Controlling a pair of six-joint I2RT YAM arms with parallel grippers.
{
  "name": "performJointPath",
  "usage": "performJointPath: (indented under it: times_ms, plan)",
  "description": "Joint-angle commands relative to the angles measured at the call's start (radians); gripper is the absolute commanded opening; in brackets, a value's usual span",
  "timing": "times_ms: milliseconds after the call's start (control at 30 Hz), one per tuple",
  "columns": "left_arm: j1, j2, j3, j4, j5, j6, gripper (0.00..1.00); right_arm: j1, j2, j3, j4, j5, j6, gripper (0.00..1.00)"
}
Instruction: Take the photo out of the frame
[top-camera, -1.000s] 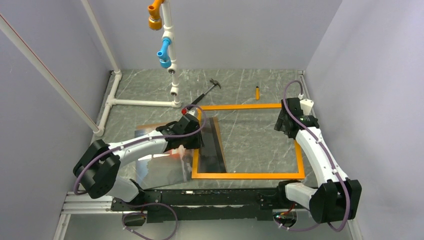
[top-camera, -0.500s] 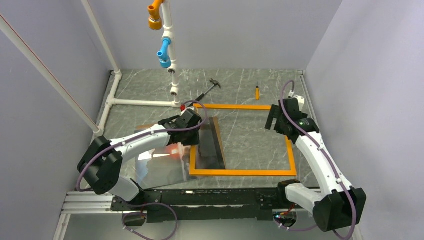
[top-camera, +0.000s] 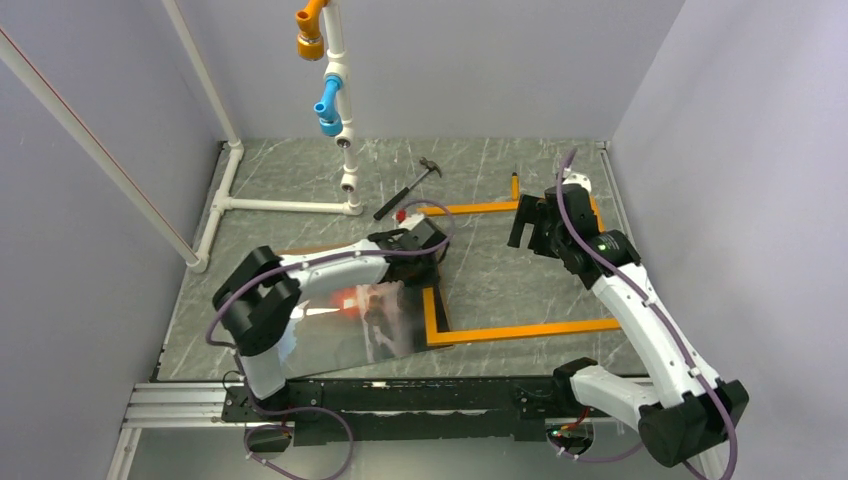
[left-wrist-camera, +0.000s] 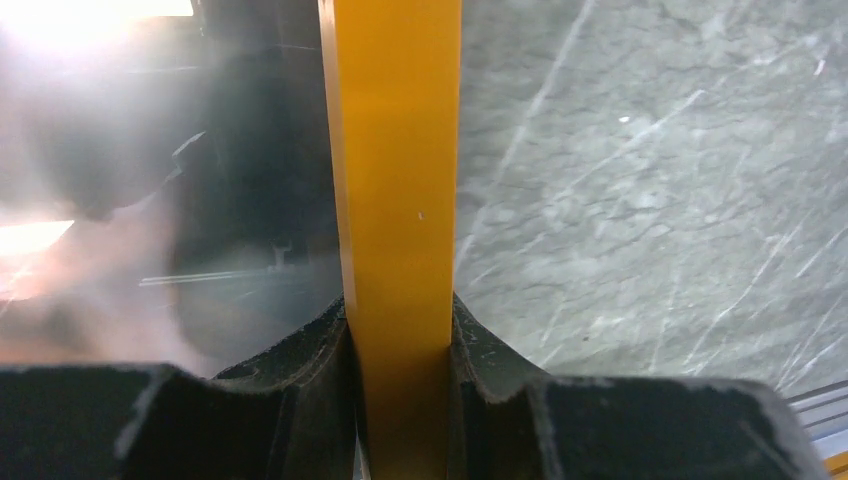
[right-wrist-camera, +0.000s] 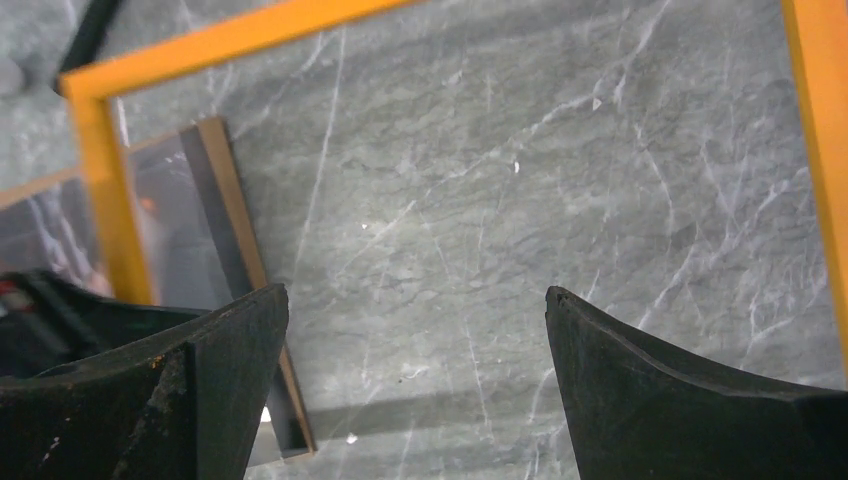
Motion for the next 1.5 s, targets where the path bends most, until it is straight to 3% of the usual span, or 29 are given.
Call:
performJointPath:
  times_ms: [0,300,433,767,833,1000,1100,1267,1467]
  plan:
    - [-0.066,0.086,0.162,0.056,-0.005,-0.103,0.0,0.0,-0.101,0.083,-0.018,0.098,0.062,1.0]
    - [-0.131,0.266,0.323,0.058,-0.04,-0.25,0.0,0.0,-0.197,0.075,-0.048,0.152,0.027,1.0]
    - [-0.148,0.302,0.343,0.055,-0.066,-0.225,0.0,-0.001,-0.201,0.055,-0.047,0.128,0.021,1.0]
    - [-0.149,0.332,0.353,0.06,-0.048,-0.138,0.13,-0.001,-0.193,0.004,-0.012,0.081,0.026,1.0]
    - [-0.149,0.348,0.376,0.054,-0.027,-0.128,0.22,-0.001,-0.187,-0.002,-0.003,0.065,0.027,1.0]
    - [-0.143,0.287,0.319,0.046,-0.005,-0.088,0.66,-0.001,-0.149,-0.009,0.002,0.003,0.016,1.0]
    - [-0.127,0.211,0.26,0.082,0.03,-0.049,0.81,0.0,-0.145,-0.032,0.032,-0.049,0.003,1.0]
    - [-0.112,0.049,0.183,0.098,0.06,0.074,0.9,0.0,-0.137,-0.074,0.097,-0.167,-0.041,1.0]
    - [-0.04,-0.304,-0.118,0.167,0.124,0.204,0.96,0.0,-0.096,-0.142,0.183,-0.324,-0.042,0.98]
